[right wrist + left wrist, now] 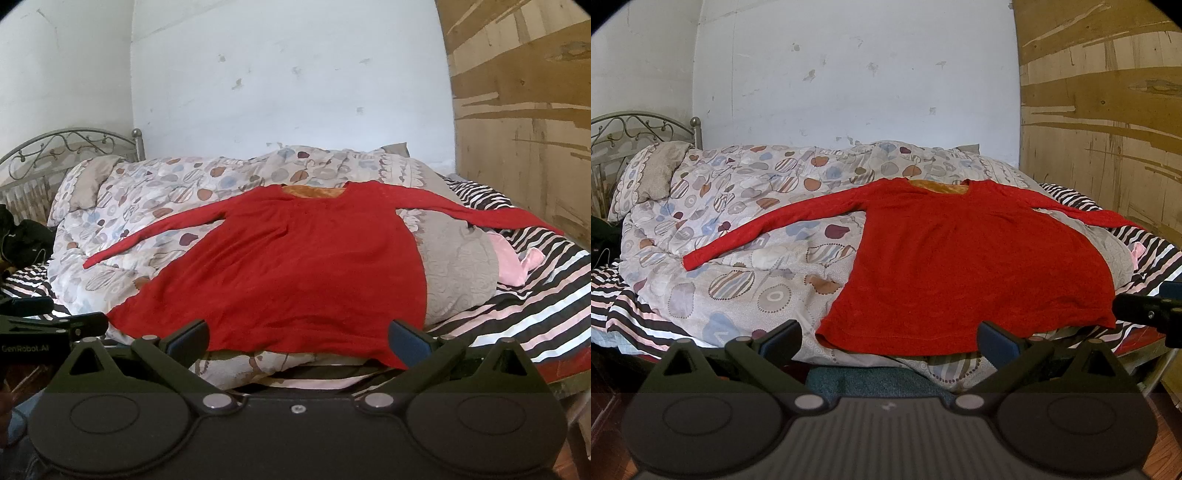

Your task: Fold small clothes

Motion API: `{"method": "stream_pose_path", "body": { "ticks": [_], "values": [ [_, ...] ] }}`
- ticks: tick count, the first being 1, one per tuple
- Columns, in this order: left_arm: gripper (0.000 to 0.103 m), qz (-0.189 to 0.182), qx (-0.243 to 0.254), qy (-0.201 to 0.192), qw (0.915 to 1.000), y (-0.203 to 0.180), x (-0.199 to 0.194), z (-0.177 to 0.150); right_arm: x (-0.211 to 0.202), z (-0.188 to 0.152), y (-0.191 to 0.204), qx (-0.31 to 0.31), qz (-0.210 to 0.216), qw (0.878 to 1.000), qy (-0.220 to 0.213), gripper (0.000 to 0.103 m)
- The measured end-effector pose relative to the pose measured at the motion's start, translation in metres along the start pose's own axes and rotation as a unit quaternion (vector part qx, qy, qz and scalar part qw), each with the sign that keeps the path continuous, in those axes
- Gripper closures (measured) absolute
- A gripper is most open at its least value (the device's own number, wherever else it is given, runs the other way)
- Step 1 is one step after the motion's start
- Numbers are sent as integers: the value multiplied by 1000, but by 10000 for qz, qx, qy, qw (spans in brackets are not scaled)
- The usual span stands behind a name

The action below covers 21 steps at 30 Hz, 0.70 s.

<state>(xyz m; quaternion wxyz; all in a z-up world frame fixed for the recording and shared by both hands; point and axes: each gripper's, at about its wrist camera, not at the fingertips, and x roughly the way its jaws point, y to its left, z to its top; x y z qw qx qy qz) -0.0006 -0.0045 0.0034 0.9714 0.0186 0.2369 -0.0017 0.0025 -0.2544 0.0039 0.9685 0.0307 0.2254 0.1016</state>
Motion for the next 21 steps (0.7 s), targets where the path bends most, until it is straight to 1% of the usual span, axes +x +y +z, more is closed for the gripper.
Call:
{"method": "stream_pose_path", "body": {
  "ticks": [7,9,12,17,21],
  "values": [
    [1,-10,-10,10,10000,1,1,-1,1,0,-1,21,-20,10000,14,0],
    [1,-34,-18,46,10000,2,2,0,1,0,0,35,-84,10000,22,0],
    [1,-65,-21,85,9999,4,7,4,5,6,1,17,-304,9995,-3,0],
    [1,-178,101,171,9996,6,32,29,17,31,-5,-63,-285,9993,-239,0],
    [1,-225,-93,190,9995,13,63,53,26,50,-14,-16,-279,9987,-423,0]
  ]
}}
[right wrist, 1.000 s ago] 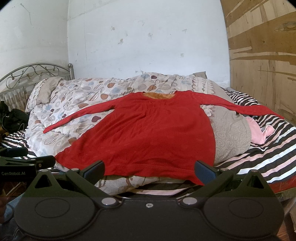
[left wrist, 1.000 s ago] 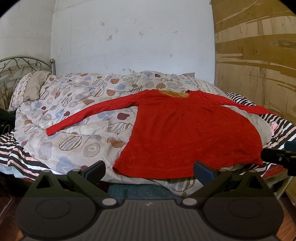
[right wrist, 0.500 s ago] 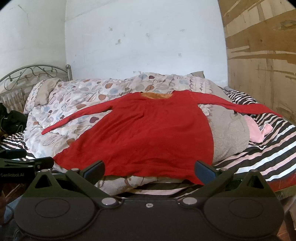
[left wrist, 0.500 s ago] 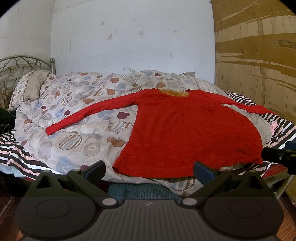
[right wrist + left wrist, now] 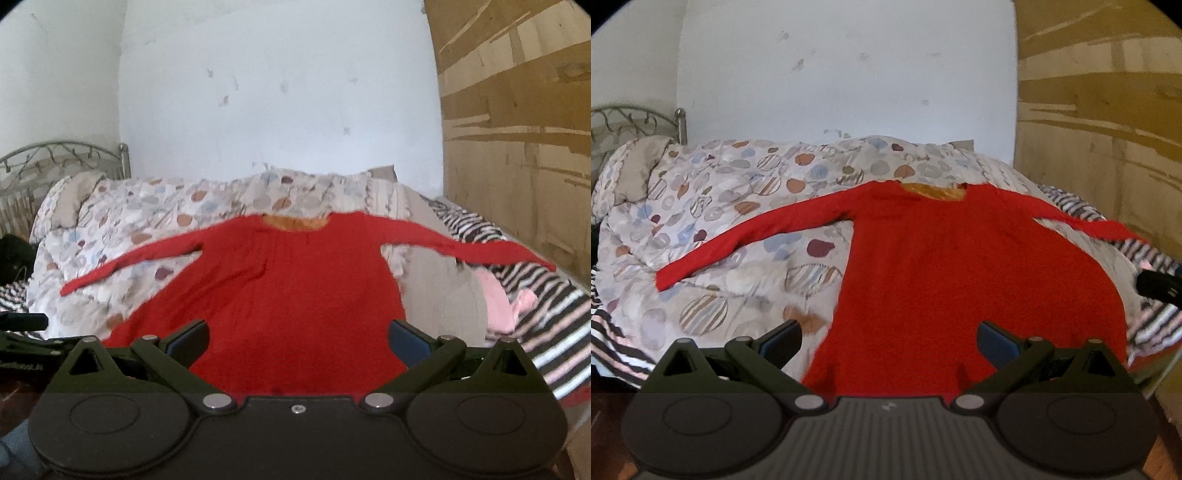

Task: Fold small clothes
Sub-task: 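Reach the right gripper to the sleeve cuff nearest it and grasp it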

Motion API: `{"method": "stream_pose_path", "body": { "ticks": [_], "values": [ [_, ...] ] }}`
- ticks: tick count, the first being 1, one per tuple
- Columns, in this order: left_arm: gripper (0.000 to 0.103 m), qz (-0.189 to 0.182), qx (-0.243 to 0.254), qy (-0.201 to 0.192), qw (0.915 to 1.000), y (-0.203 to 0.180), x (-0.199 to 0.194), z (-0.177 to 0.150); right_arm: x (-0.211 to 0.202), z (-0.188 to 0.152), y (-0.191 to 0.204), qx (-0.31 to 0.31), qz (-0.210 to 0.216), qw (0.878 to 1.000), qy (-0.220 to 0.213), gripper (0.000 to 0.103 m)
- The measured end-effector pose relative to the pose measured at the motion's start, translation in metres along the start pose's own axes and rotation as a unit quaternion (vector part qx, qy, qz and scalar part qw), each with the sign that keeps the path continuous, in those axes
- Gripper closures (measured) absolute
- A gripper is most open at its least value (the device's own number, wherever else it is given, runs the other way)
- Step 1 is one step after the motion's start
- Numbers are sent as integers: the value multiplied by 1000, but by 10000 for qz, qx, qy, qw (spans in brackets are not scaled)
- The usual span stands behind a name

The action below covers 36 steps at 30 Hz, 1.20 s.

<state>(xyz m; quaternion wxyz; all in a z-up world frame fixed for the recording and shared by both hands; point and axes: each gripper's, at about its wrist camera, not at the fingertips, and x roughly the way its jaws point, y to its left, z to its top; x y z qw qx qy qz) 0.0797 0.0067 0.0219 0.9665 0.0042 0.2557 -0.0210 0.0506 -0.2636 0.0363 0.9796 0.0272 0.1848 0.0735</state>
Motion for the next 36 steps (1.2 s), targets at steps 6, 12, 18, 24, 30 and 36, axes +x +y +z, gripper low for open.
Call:
{"method": "stream_pose_path", "body": {
  "ticks": [6,12,18,24,30,36],
  "values": [
    [0,222,-43,75,9997,5,46,34,26,9,-27,60,-419,9991,-94,0],
    [0,407,48,147,9991,2,102,54,64,10,-83,984,-931,9908,77,0],
    [0,364,-45,341,9987,-12,157,60,90,-16,-128,1822,-1185,9759,175,0],
    [0,224,60,354,9991,-34,201,64,116,-22,-166,2101,-1343,9680,264,0],
    [1,-140,101,533,9984,-48,229,41,118,-16,-201,2493,-1123,9610,-414,0],
    [0,-66,150,98,9998,-51,227,17,135,17,-235,2229,-1517,9597,-797,0]
  ]
}}
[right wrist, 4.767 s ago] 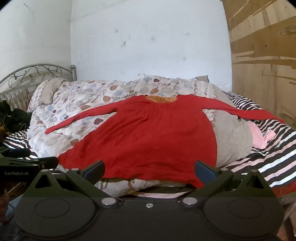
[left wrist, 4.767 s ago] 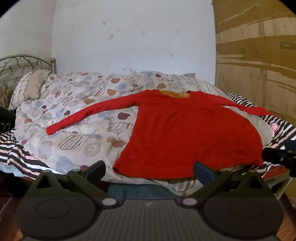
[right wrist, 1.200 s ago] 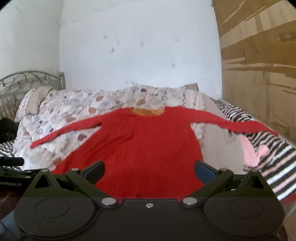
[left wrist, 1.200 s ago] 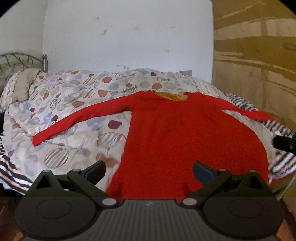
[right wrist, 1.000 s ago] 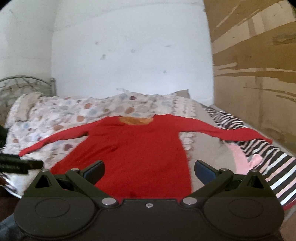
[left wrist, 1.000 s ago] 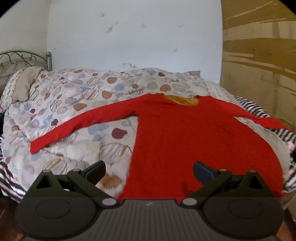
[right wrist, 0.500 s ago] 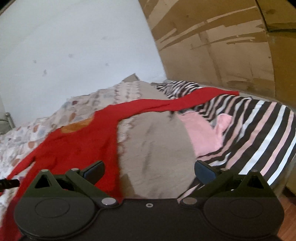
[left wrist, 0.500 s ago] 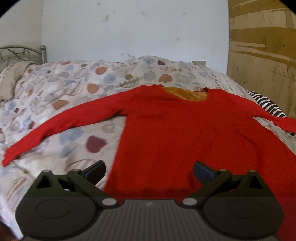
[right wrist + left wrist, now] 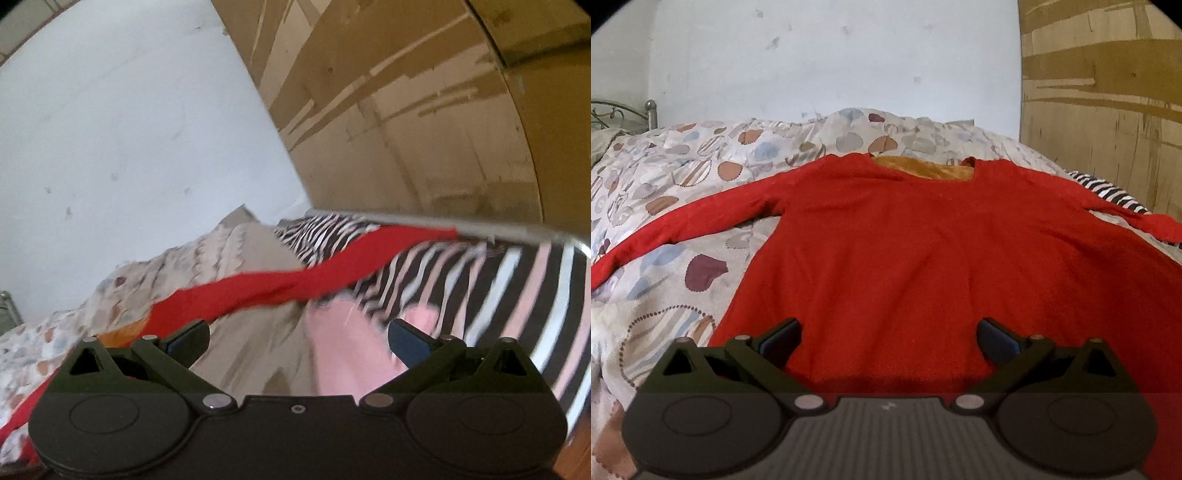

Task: Fold small clothes
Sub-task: 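Reach the right gripper to the sleeve cuff nearest it and grasp it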

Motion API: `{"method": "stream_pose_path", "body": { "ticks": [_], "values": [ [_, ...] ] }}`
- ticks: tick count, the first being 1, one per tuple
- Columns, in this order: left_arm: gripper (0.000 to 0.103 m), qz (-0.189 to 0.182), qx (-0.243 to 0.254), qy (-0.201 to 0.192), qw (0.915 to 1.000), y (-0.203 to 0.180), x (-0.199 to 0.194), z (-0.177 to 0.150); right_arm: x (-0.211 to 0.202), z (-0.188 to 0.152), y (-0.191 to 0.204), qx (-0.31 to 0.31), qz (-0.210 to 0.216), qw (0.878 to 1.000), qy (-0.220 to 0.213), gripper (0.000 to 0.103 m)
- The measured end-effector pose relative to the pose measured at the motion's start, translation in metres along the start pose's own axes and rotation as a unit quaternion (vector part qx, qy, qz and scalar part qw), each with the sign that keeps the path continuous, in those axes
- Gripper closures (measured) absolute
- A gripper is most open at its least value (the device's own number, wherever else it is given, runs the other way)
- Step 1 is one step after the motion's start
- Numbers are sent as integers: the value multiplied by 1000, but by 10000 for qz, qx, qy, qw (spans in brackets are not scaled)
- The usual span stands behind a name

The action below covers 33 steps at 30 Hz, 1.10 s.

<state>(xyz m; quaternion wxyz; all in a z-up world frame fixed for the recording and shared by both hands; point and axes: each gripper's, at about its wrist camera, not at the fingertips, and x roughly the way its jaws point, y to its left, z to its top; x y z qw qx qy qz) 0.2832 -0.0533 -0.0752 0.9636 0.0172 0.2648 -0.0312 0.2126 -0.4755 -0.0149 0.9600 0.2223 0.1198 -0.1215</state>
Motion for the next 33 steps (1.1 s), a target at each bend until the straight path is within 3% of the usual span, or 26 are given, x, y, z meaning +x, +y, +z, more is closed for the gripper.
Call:
{"method": "stream_pose_path", "body": {
  "ticks": [5,8,15,20,25,27,28,33],
  "values": [
    [0,-67,-103,-41,9999,3,0,-4,50,40,-18,197,-181,9996,0,1],
    [0,-57,-98,-86,9999,3,0,-4,85,60,-32,473,-570,9972,102,3],
    [0,-58,-106,-124,9999,2,-1,-6,159,83,-71,908,-1930,9758,477,23],
    [0,-57,-115,-163,9998,2,-1,-7,181,81,-103,1764,-2157,9589,534,30],
    [0,-56,-118,-195,9997,2,-2,-8,196,81,-127,2352,-2269,9441,435,56],
    [0,-57,-120,-199,9997,2,-2,-8,196,81,-129,2487,-2247,9415,365,88],
    [0,-58,-119,-199,9997,2,-2,-8,196,82,-129,2487,-2212,9424,345,94],
    [0,-59,-119,-198,9997,2,-2,-8,187,101,-103,1826,-1993,9628,45,97]
  ]
}}
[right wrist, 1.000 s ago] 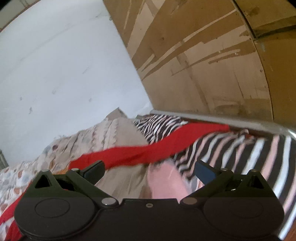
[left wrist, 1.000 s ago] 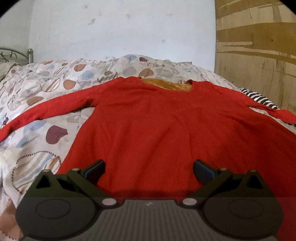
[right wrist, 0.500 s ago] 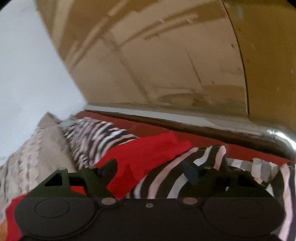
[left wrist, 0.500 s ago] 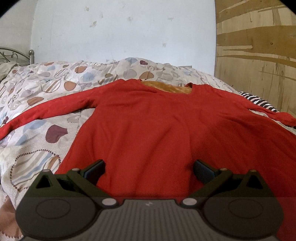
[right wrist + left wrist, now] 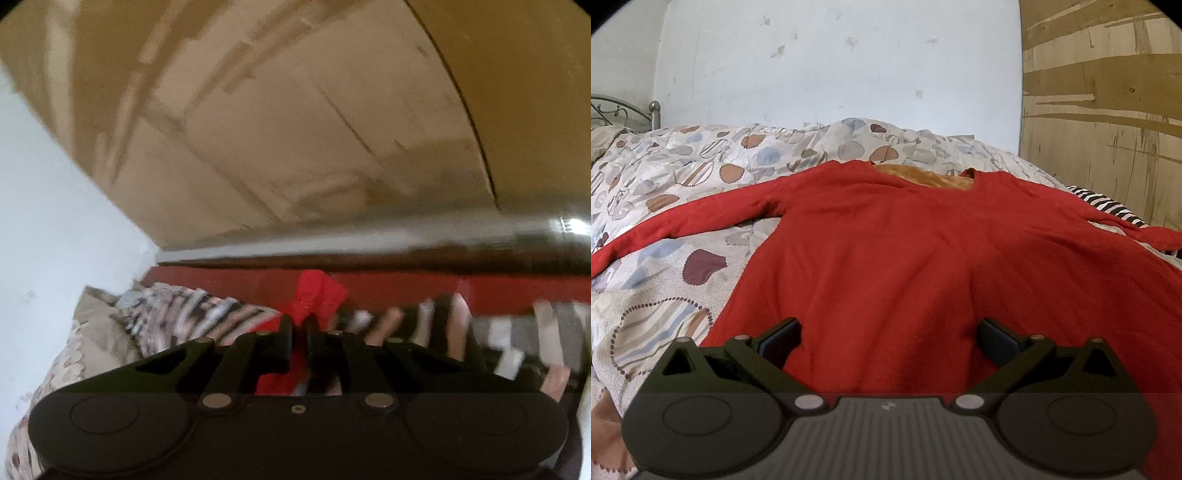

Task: Fold small clothes
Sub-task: 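Reach the right gripper to the sleeve cuff nearest it and grasp it, then carry the held sleeve across the shirt body and release it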

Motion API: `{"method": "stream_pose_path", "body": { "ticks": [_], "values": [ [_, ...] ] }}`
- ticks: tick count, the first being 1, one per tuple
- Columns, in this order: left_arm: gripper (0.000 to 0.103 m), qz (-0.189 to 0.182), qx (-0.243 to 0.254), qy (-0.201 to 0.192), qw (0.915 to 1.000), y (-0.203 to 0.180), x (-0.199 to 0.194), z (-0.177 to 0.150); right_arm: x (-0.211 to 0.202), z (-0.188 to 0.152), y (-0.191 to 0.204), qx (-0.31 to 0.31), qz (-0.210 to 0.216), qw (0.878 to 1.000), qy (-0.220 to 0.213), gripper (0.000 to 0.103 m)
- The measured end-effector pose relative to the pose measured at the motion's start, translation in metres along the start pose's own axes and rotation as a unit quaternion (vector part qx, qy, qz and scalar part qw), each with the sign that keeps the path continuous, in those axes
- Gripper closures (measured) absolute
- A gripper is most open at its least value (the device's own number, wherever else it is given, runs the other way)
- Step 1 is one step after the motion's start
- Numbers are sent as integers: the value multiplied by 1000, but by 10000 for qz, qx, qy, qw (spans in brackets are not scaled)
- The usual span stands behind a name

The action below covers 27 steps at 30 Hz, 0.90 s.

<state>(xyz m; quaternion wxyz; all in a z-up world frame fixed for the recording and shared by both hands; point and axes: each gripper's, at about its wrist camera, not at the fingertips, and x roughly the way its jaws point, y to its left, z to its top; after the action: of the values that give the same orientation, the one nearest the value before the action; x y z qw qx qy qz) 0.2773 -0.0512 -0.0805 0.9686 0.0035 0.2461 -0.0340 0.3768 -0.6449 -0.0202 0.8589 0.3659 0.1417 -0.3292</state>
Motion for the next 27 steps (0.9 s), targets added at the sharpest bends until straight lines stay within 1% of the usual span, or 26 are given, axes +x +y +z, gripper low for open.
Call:
{"method": "stream_pose_path", "body": {
  "ticks": [2,5,7,9,11,16,19,22,25,27],
  "values": [
    [0,-2,-1,-3,10000,0,0,0,-11,5,20,-388,154,9990,-151,97],
    [0,-5,-6,-2,10000,0,0,0,-34,13,59,-1025,523,9927,-362,97],
    [0,-5,-8,-9,10000,0,-1,-1,-51,15,84,-1445,784,9851,-499,98],
    [1,-10,-26,-24,10000,0,-1,-1,-70,13,116,-1931,1088,9730,-649,98],
    [1,-37,-73,-44,10000,0,-1,0,-89,7,144,-2280,1399,9608,-728,98],
    [0,-190,-372,-22,9991,11,-7,12,-139,-19,212,-2938,2271,9261,-671,98],
    [0,-186,-816,-177,9963,29,-22,22,-165,-43,247,-3224,2730,9049,-514,98],
    [0,-152,-1222,-310,9919,51,-40,31,-188,-72,276,-3572,3198,8771,-303,98],
    [0,126,-1498,-462,9876,75,-55,41,-209,-105,296,-3828,3648,8487,110,98],
    [0,320,-1597,-559,9851,89,-62,46,-222,-130,306,-4077,3912,8244,338,98]
  ]
}}
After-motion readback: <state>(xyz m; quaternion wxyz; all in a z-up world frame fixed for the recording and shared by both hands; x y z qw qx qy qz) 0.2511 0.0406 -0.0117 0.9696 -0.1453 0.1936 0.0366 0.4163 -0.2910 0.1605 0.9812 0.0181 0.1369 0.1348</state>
